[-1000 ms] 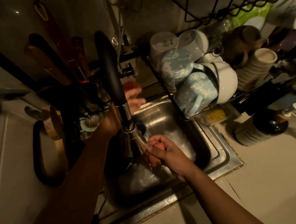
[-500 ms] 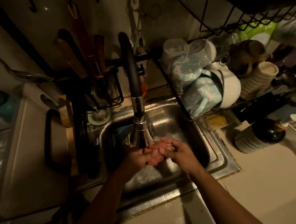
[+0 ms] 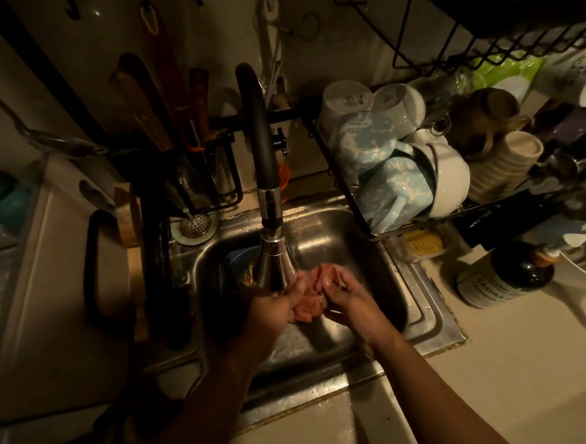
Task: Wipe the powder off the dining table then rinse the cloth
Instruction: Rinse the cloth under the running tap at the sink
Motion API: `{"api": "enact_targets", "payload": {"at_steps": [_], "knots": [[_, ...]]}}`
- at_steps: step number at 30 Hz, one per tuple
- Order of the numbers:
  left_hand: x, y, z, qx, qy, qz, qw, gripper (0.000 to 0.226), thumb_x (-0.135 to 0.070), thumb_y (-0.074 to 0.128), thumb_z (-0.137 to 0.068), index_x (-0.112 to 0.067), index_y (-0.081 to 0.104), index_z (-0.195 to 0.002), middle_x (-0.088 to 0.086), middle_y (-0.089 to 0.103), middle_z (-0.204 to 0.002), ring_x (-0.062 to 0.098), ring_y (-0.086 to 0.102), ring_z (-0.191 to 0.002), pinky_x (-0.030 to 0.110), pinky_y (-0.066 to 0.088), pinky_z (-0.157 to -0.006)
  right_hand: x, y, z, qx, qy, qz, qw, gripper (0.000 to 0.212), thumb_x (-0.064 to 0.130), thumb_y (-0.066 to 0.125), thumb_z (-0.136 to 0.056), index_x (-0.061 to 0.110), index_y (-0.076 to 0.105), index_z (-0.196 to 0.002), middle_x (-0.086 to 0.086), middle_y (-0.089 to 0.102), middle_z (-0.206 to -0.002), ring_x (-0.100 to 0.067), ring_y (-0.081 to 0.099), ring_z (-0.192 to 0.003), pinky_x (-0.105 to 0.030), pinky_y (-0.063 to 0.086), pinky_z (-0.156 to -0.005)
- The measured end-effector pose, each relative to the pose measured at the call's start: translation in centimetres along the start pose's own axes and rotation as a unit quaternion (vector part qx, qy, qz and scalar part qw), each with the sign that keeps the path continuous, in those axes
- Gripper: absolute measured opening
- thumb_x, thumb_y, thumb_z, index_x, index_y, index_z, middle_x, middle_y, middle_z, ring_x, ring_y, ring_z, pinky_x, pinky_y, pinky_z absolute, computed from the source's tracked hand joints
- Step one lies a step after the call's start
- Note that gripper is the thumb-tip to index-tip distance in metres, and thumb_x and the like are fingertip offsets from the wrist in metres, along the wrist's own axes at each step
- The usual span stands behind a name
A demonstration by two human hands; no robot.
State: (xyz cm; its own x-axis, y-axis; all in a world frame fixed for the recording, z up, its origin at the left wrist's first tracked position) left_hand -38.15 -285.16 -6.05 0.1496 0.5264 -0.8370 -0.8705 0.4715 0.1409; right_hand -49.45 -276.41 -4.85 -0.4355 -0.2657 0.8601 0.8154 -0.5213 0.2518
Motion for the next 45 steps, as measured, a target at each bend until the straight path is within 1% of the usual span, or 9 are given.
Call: {"api": "enact_targets", "payload": {"at_steps": [8,13,17,22,26,29,32,36,45], "knots": [[-1.9,2.9,1.9,0.120,0.085,-0.080,0.986,0.039,0.010,0.053,-0.092,-0.026,0.059,-0.106,-0.001,0.072,-0.095,0.011,0.068,-0.084,0.021,0.054,-0.072,-0.7,1.4,-0.8,0.007,-0.020,-0.073,0.997,0.048,0.033,0.071,-0.090,-0.005,0.044,-0.104,-0.022,0.049,-0.087,-0.022,0.046,-0.071,-0.029,0.039,-0.059],[-3.3,1.7,2.0,0.078,0.296,-0.419,0.855,0.051,-0.048,0.067,-0.083,-0.044,0.051,-0.131,-0.014,0.057,-0.128,0.000,0.057,-0.115,0.014,0.044,-0.097,-0.5,0.7,-0.5,0.002,-0.029,0.048,0.998,0.012,0.007,0.052,-0.102,0.007,0.060,-0.093,-0.005,0.051,-0.054,-0.009,0.044,-0.037,-0.018,0.036,-0.038],[-3.3,3.5,2.5,0.184,0.336,-0.424,0.821,0.064,-0.023,0.072,-0.087,-0.035,0.041,-0.141,-0.027,0.038,-0.137,-0.023,0.034,-0.124,-0.002,0.020,-0.102,-0.2,0.2,-0.8,-0.002,0.004,0.144,0.990,0.020,-0.001,0.050,-0.098,-0.006,0.069,-0.092,0.001,0.062,-0.055,-0.006,0.056,-0.046,-0.016,0.041,-0.044],[-2.3,3.2,0.6,0.214,0.243,-0.324,0.889,0.047,0.005,0.062,-0.088,-0.023,0.053,-0.125,-0.024,0.055,-0.117,-0.014,0.054,-0.109,0.007,0.039,-0.094,-1.6,0.7,-0.8,0.054,0.069,-0.034,0.996,0.016,0.008,0.057,-0.097,-0.001,0.069,-0.102,-0.019,0.063,-0.078,-0.017,0.057,-0.058,-0.025,0.045,-0.050],[-1.7,1.0,-1.5,0.112,0.166,-0.197,0.960,0.031,-0.029,0.072,-0.079,-0.021,0.065,-0.108,-0.009,0.071,-0.106,0.004,0.066,-0.100,0.030,0.051,-0.094,-1.4,1.2,-0.3,0.111,0.081,-0.244,0.960,0.039,0.004,0.052,-0.095,-0.003,0.057,-0.133,-0.027,0.061,-0.131,-0.029,0.068,-0.100,-0.035,0.061,-0.079],[-0.5,-0.8,-2.4,0.020,0.141,-0.139,0.980,0.052,-0.033,0.087,-0.067,-0.009,0.066,-0.109,0.011,0.070,-0.110,0.018,0.068,-0.103,0.049,0.050,-0.100,-2.8,1.8,-0.3,0.075,0.140,-0.247,0.956,0.039,0.033,0.047,-0.101,0.010,0.073,-0.118,-0.018,0.068,-0.124,-0.024,0.069,-0.094,-0.034,0.059,-0.083],[-1.7,1.6,0.5,0.086,0.202,-0.228,0.948,0.034,0.010,0.061,-0.087,-0.020,0.062,-0.104,-0.005,0.069,-0.102,0.000,0.066,-0.093,0.028,0.052,-0.094,-4.1,1.8,-0.3,0.058,0.203,-0.198,0.957,0.058,0.057,0.034,-0.102,0.016,0.073,-0.116,-0.013,0.072,-0.111,-0.022,0.068,-0.088,-0.036,0.055,-0.079],[-2.7,2.3,2.2,0.130,0.369,-0.354,0.849,0.037,-0.001,0.066,-0.088,-0.015,0.062,-0.123,-0.036,0.048,-0.125,-0.008,0.051,-0.117,0.011,0.040,-0.099,-3.8,0.9,-0.4,0.043,0.202,-0.154,0.966,0.035,0.022,0.034,-0.108,0.004,0.056,-0.127,-0.012,0.069,-0.087,-0.012,0.057,-0.057,-0.021,0.049,-0.052],[-2.1,0.8,1.0,-0.008,0.219,-0.164,0.962,0.011,-0.011,0.065,-0.088,-0.005,0.069,-0.097,0.006,0.074,-0.084,0.011,0.070,-0.082,0.019,0.052,-0.073,-2.5,0.3,-1.7,-0.048,0.001,0.000,0.999,0.021,0.009,0.053,-0.102,-0.006,0.068,-0.103,-0.012,0.058,-0.066,-0.008,0.047,-0.050,-0.020,0.037,-0.049]]}}
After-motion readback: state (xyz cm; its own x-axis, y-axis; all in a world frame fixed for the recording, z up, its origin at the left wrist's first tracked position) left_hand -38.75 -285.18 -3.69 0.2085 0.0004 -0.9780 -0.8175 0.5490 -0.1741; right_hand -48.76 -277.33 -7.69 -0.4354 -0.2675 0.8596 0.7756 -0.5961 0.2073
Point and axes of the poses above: each hand's wrist, its own z-axis away from the middle knuckle, its own y-axis out of the palm, x = y × z, the point moved 8 cm from there along -z, towards the middle knuckle
